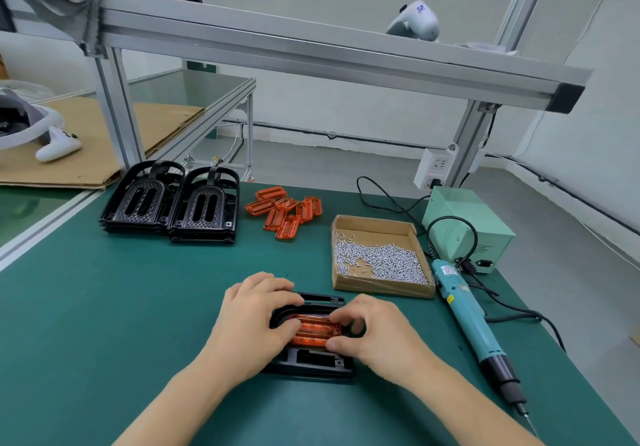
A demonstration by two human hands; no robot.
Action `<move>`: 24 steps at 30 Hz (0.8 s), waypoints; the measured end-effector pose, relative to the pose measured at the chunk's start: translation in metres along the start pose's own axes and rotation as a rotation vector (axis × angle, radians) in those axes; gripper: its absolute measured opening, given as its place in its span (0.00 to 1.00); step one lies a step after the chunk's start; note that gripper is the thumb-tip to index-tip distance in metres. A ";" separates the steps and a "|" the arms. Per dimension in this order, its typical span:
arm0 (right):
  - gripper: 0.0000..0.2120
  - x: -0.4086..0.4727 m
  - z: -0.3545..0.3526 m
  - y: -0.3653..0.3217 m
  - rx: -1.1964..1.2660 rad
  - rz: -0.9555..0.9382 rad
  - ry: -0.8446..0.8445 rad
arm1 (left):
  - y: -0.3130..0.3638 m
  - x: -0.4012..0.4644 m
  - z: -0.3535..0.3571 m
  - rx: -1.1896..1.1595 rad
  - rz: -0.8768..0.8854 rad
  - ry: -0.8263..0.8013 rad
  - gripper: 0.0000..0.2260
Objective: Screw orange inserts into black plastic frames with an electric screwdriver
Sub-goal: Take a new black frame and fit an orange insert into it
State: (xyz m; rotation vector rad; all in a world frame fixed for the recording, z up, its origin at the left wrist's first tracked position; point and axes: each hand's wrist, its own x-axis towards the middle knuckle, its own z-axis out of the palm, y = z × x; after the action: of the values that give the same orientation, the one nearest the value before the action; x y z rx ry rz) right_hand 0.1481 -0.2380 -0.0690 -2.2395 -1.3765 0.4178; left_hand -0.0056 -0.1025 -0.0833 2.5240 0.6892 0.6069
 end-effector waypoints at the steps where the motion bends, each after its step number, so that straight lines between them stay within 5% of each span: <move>1: 0.19 0.000 0.000 0.001 0.009 0.001 -0.004 | 0.001 0.000 0.003 0.027 0.013 -0.016 0.14; 9: 0.14 -0.006 -0.014 0.020 0.068 0.022 0.157 | 0.002 0.001 0.014 0.153 -0.005 -0.001 0.13; 15: 0.20 -0.012 -0.040 0.052 -0.253 0.216 0.358 | 0.007 0.002 0.019 0.223 -0.068 0.002 0.13; 19: 0.31 -0.014 -0.059 0.075 -0.642 0.473 0.274 | 0.009 0.004 0.018 0.222 -0.092 -0.039 0.13; 24: 0.37 -0.014 -0.069 0.098 -0.563 0.669 0.158 | 0.019 0.021 0.014 0.145 -0.071 0.035 0.11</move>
State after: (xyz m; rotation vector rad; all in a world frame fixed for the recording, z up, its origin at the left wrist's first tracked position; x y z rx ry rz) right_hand 0.2492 -0.3038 -0.0638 -3.1062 -0.6760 0.0487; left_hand 0.0242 -0.1099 -0.0782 2.6134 0.8605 0.5967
